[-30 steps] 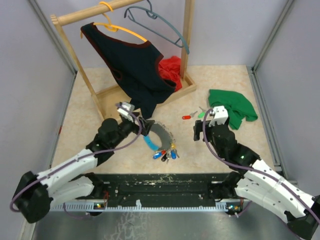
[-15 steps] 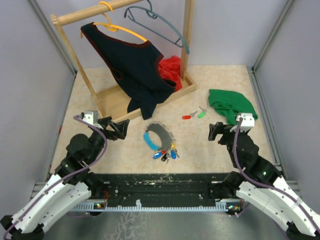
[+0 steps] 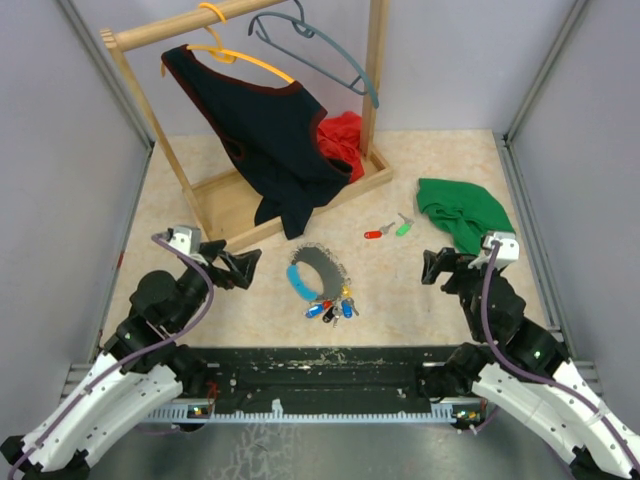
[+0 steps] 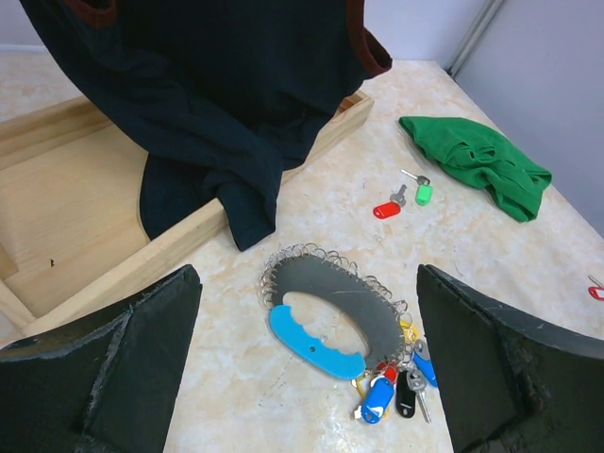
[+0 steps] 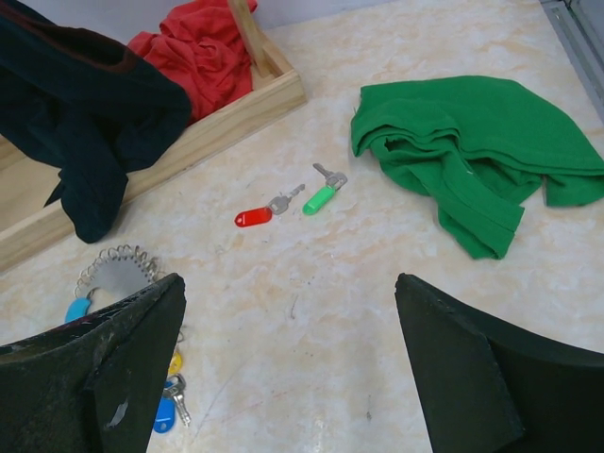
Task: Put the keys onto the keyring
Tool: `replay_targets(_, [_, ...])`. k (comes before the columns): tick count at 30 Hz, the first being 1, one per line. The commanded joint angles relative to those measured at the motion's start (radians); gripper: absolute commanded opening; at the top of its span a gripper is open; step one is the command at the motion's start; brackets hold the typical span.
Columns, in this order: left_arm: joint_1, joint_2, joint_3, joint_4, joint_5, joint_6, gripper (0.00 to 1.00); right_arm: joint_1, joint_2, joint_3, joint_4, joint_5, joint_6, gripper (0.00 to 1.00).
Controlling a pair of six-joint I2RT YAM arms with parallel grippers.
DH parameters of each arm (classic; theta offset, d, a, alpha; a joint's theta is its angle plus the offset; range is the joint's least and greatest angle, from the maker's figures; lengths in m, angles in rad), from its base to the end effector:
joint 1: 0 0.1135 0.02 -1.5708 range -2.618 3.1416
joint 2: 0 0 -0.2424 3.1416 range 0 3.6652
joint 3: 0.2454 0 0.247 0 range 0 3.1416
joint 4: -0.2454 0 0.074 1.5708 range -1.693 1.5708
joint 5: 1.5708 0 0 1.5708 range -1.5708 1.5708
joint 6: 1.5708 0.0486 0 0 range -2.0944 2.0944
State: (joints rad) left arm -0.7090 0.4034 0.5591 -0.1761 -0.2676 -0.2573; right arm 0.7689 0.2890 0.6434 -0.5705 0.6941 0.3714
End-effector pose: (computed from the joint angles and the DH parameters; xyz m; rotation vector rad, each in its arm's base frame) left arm 0.1186 -0.0848 0.3026 0.1529 1.6094 -0.5385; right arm 0.0937 0.0474 0.2981 0.1467 1.7351 0.2168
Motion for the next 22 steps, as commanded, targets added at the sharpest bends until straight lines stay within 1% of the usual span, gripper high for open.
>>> replay_targets(1, [0.002, -0.024, 0.009, -0.017, 0.022, 0.009, 1.00, -0.005, -0.010, 0.016, 0.019, -0.005, 0.017, 0.93])
replay_targets(22, [0.002, -0.021, 0.013, -0.023, 0.032, 0.007, 1.00, -0.005, 0.023, 0.016, 0.032, -0.022, 0.002, 0.93])
